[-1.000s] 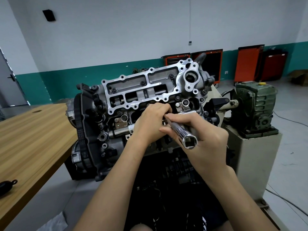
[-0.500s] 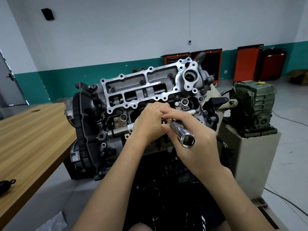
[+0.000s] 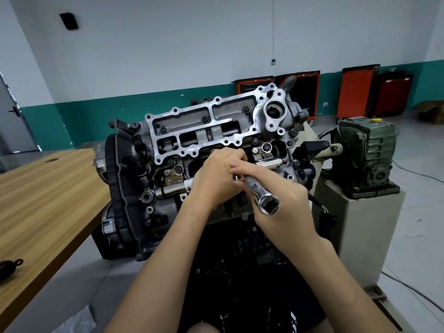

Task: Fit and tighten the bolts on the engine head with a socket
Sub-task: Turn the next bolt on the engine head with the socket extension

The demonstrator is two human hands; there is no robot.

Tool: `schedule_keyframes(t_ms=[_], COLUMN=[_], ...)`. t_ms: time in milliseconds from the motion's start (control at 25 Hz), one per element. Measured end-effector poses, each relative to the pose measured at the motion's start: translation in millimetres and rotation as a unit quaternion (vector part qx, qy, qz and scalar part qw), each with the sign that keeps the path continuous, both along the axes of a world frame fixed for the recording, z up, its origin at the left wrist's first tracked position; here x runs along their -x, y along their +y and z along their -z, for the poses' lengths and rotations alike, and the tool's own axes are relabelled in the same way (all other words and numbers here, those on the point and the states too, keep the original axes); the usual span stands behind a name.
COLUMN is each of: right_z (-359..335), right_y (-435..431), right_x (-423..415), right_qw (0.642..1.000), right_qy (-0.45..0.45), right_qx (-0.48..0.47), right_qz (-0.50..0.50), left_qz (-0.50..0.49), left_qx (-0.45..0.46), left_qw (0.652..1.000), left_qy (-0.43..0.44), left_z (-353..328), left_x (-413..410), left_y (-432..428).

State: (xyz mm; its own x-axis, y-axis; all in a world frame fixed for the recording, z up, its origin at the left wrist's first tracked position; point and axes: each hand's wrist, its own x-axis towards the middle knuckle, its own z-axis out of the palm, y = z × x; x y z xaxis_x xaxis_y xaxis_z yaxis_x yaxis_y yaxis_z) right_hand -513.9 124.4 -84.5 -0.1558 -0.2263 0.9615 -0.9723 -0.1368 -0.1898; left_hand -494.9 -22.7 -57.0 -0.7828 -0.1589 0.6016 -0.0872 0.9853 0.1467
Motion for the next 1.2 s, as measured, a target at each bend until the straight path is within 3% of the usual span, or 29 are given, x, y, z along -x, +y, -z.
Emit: schedule_keyframes(t_ms=[160, 360, 560, 760, 1000, 1200], right_z=[-3.0, 2.9, -2.2, 2.0, 0.0, 6.5], right_y=[2.9, -2.4, 2.9, -0.6, 0.1, -5.0], right_x=[3.9, -2.4, 3.6, -1.4, -0.6, -5.0], right_qw=[0.998, 0.999, 0.998, 1.000, 0.998, 1.000], right_qy=[-0.029, -0.024, -0.024, -0.001, -0.009, 0.012], right_qx=[0.057, 0.007, 0.063, -0.003, 0.061, 0.029], right_qz=[0.024, -0.024, 0.019, -0.018, 0.029, -0.003], left_qz=[0.005, -0.013, 0.006, -0.016, 0.014, -0.014], left_qx=[0.037, 0.009, 0.038, 0.001, 0.021, -0.004], left_qw=[0.999, 1.000, 0.999, 1.000, 1.000, 1.000], left_qy=[0.002, 0.016, 0.008, -0.001, 0.006, 0.004], left_z=[2.7, 3.2, 3.0, 0.7, 1.0, 1.5], left_x=[1.7, 3.5, 4.9, 3.4, 2.3, 0.7], left_y=[-2.3, -3.6, -5.7, -4.2, -4.3, -2.2])
